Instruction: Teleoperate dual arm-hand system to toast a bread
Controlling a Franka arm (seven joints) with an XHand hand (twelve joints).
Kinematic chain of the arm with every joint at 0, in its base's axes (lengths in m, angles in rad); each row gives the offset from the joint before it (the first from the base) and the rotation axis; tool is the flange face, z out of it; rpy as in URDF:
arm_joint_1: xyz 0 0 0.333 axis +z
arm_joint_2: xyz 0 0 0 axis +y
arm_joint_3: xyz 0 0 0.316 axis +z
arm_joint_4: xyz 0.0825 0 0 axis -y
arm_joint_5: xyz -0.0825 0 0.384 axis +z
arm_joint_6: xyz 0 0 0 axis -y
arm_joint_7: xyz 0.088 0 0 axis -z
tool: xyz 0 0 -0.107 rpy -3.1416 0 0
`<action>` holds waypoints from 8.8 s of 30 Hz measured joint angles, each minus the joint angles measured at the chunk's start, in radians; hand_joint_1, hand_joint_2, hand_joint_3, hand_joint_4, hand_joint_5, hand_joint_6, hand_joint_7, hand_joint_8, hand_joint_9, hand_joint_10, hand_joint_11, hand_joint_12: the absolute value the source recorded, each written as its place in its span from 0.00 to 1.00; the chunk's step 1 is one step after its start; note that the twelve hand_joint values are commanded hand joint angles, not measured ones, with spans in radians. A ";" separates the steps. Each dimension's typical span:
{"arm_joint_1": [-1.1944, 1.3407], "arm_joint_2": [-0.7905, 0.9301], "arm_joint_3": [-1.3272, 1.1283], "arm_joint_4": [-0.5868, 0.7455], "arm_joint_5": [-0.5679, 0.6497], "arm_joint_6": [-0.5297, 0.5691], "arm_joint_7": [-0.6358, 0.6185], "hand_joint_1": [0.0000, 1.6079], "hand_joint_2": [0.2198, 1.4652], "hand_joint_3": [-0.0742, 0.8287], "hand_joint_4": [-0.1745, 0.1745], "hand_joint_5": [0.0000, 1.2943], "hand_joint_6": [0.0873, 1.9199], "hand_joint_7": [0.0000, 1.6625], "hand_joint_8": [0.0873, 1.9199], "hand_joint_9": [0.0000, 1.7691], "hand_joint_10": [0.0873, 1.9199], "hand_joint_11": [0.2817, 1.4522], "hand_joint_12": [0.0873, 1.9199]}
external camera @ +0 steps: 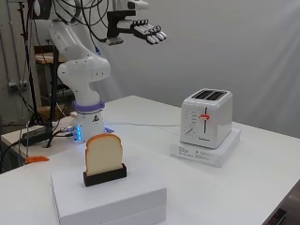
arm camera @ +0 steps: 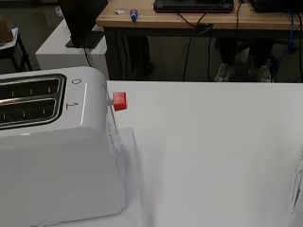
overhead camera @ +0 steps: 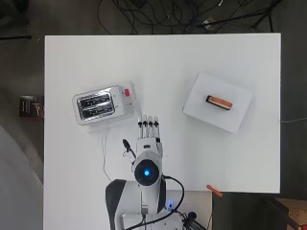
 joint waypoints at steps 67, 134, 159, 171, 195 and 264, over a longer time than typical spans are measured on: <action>-0.341 1.137 -0.252 0.701 -0.297 -0.108 -0.400 0.23 0.55 0.09 0.68 0.16 0.00 0.19 0.00 0.29 0.00 0.19 0.00; 0.905 0.787 -0.793 0.731 0.040 -0.191 -0.459 0.76 0.78 0.08 0.02 0.50 0.69 0.61 0.51 0.74 0.00 0.41 0.07; 0.297 1.135 -0.288 0.902 0.386 -0.397 -0.295 0.76 0.78 0.08 0.00 0.52 0.68 0.61 0.53 0.82 0.00 0.34 0.38; 0.304 1.027 -0.098 0.751 0.165 -0.139 -0.637 0.76 0.77 0.08 0.00 0.53 0.65 0.64 0.49 0.82 0.00 0.35 0.24; 0.132 0.773 -0.054 0.276 0.156 0.371 -0.292 0.00 0.66 0.09 0.36 0.15 0.00 0.19 0.00 0.22 0.00 0.11 0.00; 0.053 0.596 -0.026 0.236 0.230 0.458 -0.382 0.00 0.71 0.09 0.33 0.12 0.00 0.16 0.00 0.23 0.00 0.12 0.00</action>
